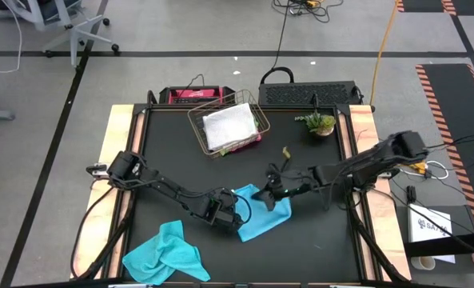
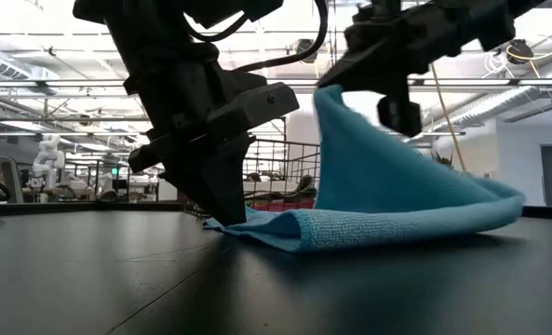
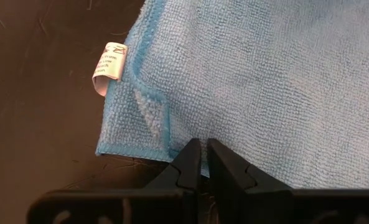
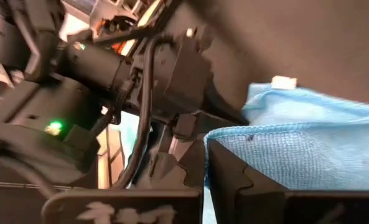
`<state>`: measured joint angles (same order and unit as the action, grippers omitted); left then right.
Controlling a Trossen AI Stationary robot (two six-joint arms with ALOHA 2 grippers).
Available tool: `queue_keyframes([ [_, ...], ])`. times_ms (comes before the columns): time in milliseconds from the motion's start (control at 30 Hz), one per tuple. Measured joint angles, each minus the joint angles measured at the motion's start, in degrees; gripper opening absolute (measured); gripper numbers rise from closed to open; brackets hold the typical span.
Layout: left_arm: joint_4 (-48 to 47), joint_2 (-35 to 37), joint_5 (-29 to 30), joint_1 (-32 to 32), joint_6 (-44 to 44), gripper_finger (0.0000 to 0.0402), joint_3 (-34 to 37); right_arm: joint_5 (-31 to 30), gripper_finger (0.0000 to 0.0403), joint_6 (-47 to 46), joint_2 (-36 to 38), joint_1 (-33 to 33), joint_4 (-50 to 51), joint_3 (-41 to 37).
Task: Fold microfiber towels
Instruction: Fold the right light blue microfiber cloth
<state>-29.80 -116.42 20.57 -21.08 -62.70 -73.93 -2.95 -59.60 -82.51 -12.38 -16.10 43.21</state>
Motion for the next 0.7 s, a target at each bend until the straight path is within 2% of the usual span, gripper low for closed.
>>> queue_keyframes([
  [333, -0.7, 0.1, 0.0, 0.0, -0.2, 0.0030, 0.0, 0.5, 0.0000, 1.8, -14.9, -2.8, -1.0, 11.2],
  [500, -2.4, 0.9, 0.1, -0.9, -0.5, 0.0030, 0.1, 0.6, 0.0000, 2.0, -19.1, -2.7, -1.2, 12.0],
  [700, -9.9, 3.0, -0.9, -3.4, -3.9, 0.0030, 0.2, 1.5, 0.0000, 2.2, -21.9, -2.0, -2.7, 11.9],
])
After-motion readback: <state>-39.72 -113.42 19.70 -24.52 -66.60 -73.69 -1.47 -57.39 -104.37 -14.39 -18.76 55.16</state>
